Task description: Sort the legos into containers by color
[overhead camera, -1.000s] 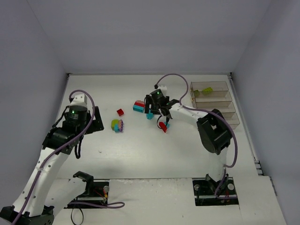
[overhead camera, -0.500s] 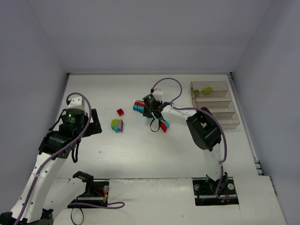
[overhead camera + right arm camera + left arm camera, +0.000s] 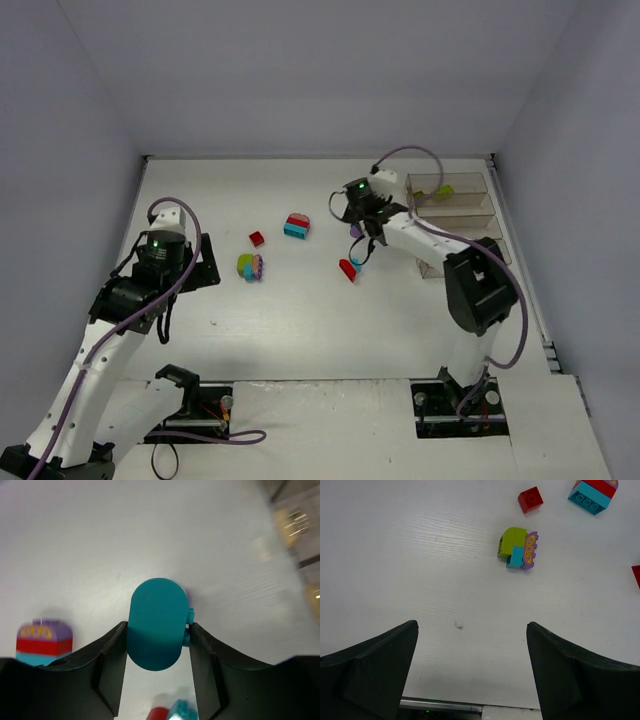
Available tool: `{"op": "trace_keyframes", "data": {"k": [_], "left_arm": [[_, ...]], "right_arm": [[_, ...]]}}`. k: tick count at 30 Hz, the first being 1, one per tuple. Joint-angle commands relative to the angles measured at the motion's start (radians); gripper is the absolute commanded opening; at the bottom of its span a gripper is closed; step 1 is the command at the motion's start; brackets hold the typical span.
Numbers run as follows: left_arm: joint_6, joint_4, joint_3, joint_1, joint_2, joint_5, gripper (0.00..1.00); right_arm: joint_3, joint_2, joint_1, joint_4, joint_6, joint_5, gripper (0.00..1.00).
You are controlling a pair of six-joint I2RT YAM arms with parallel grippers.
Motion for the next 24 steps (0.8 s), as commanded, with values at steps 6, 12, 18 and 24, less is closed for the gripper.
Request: {"op": "trace_keyframes", "data": {"k": [6, 12, 18, 24], "left_arm": [[-0.006, 0.082, 0.017, -0.004, 0.037, 0.016, 0.83], [-0.01, 0.099, 0.028, -0.004, 0.057, 0.021, 0.83], [-0.015, 0.104, 0.035, -0.004, 0.068, 0.019, 0.83], [-0.021, 0.104, 0.04, -0.002, 0.079, 0.011, 0.83]], "right_arm": [[-0.046, -0.212, -0.279, -0.076, 0.094, 0.113, 0.0], [-0.069, -0.195, -0.476, -0.08, 0.186, 0.032, 0.01], [-0.001, -0.108, -0.565, -0.078, 0.218, 0.001, 0.02], [0.051, -0.039, -0.613, -0.07, 0.261, -0.033, 0.07]]}}
